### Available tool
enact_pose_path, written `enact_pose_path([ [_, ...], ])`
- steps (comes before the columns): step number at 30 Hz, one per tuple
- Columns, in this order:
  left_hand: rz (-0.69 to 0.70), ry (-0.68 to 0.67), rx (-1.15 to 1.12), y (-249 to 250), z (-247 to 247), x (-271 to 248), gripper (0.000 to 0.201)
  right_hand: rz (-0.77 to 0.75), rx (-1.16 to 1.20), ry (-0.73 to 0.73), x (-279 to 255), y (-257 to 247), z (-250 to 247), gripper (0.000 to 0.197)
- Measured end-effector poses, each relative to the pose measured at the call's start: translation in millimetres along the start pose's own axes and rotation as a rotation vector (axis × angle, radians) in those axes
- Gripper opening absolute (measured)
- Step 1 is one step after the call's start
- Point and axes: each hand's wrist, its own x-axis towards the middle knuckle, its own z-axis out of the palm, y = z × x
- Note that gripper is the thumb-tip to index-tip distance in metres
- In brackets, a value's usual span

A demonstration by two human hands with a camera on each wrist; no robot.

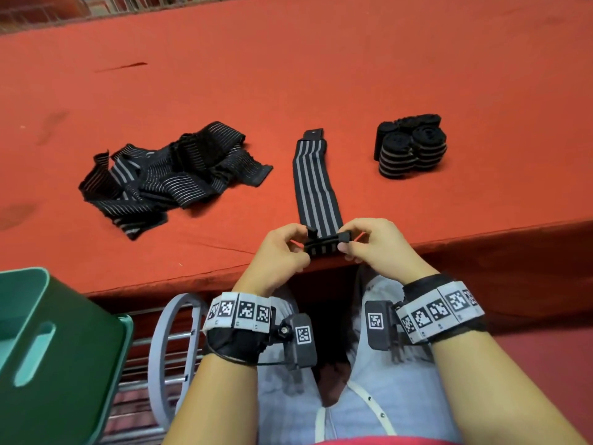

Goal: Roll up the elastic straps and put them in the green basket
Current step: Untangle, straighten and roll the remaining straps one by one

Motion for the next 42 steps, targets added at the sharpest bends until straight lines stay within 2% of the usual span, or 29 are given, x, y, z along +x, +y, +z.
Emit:
enact_pose_path([
  [3,0.059,-0.007,0.016,-6.3,-0.9,3.5,0.03,0.017,0.058,0.026,1.2,1.7,3.1,0.019],
  [8,0.099,0.013,0.048,-11.4,2.0,10.4,0.023,0.035,0.002,0.02,5.4,6.6,6.2,0.018],
  [13,0.052,0.035,0.029,-13.7,3.8,15.2,0.012,0.035,0.007,0.017,7.9,7.0,6.1,0.013],
  [17,-0.016,0.066,0.085,-14.3,7.7,19.8,0.016,0.062,-0.038,0.036,9.9,9.9,8.1,0.009],
  [20,-0.022,0.152,0.138,-17.0,11.0,24.7,0.008,0.097,-0.053,0.058,11.0,10.9,10.8,0.005],
  [22,-0.012,0.24,0.185,-20.0,13.0,26.6,0.018,0.105,-0.059,0.088,12.2,11.6,12.1,0.006],
  [24,0.032,0.287,0.254,-20.0,13.8,26.4,0.02,0.117,-0.081,0.112,12.7,11.8,12.8,0.011],
  [30,0.168,0.153,0.345,-17.7,11.3,20.8,0.01,0.096,-0.155,0.112,13.6,9.0,14.2,0.016],
  [34,0.193,0.078,0.417,-17.4,8.9,18.8,0.022,0.057,-0.199,0.118,15.2,10.9,15.5,0.012],
  [38,0.202,0.071,0.462,-17.7,7.4,20.3,0.024,-0.101,-0.264,0.164,13.5,15.7,15.7,0.005],
  [42,0.207,0.077,0.493,-17.2,6.3,19.7,0.023,-0.192,-0.297,0.09,12.2,19.2,12.1,0.009],
])
